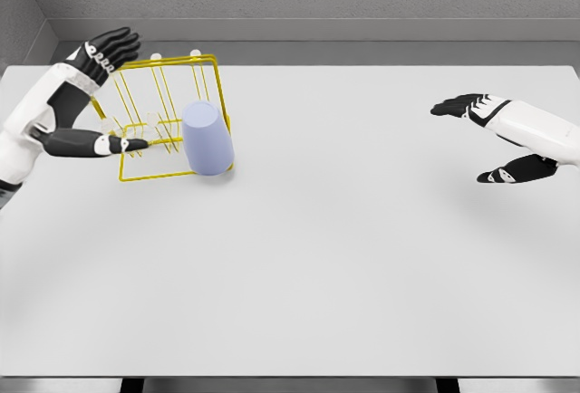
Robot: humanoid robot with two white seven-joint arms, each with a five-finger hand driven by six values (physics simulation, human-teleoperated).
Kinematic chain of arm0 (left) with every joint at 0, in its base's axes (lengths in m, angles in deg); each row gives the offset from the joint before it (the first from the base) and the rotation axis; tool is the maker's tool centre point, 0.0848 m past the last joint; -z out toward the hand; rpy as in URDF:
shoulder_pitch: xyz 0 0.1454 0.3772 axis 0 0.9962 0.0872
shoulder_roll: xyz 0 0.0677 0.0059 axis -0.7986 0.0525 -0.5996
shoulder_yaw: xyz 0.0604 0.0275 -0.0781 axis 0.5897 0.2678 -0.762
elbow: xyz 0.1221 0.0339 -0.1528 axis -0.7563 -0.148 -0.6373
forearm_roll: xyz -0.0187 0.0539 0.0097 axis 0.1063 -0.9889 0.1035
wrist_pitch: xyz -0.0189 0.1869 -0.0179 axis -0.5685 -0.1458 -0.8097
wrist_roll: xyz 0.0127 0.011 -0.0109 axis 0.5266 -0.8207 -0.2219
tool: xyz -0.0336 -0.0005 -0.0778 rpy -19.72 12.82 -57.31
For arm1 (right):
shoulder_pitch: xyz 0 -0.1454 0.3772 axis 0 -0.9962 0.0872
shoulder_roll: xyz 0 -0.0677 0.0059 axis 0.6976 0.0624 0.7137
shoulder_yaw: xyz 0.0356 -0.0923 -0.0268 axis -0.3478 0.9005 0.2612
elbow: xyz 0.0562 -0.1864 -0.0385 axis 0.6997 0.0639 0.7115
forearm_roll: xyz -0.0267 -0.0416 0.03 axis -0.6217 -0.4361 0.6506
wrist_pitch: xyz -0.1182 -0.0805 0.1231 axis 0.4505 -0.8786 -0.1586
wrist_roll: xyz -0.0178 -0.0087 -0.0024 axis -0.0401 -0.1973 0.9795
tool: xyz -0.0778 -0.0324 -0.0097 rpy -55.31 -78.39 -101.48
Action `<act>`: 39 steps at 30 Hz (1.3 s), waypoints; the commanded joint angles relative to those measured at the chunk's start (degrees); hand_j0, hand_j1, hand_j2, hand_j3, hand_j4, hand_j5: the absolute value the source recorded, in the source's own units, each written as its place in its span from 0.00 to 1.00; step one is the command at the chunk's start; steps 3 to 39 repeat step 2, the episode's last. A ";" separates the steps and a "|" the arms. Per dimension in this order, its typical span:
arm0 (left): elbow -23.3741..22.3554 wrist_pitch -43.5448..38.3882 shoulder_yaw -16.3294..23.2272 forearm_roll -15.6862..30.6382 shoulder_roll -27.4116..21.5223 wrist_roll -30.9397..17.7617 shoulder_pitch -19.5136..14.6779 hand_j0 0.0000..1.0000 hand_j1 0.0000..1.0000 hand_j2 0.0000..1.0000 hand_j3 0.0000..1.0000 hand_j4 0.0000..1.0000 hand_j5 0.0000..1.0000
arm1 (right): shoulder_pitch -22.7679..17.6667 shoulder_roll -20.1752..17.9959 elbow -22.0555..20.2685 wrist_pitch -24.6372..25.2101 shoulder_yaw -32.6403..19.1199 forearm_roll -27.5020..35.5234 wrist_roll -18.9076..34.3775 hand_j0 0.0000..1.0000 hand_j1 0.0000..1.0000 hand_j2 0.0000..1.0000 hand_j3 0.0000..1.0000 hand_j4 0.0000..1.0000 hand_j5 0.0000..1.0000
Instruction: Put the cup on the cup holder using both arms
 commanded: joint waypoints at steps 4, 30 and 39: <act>-1.14 2.33 -1.81 0.43 -2.34 0.01 0.18 1.00 1.00 1.00 1.00 1.00 1.00 | -0.09 -0.06 0.01 0.17 -0.01 0.43 -0.03 1.00 1.00 1.00 1.00 1.00 1.00; -1.14 2.33 -1.81 0.43 -2.34 0.01 0.18 1.00 1.00 1.00 1.00 1.00 1.00 | -0.09 -0.06 0.01 0.17 -0.01 0.43 -0.03 1.00 1.00 1.00 1.00 1.00 1.00; -1.14 2.33 -1.81 0.43 -2.34 0.01 0.18 1.00 1.00 1.00 1.00 1.00 1.00 | -0.09 -0.06 0.01 0.17 -0.01 0.43 -0.03 1.00 1.00 1.00 1.00 1.00 1.00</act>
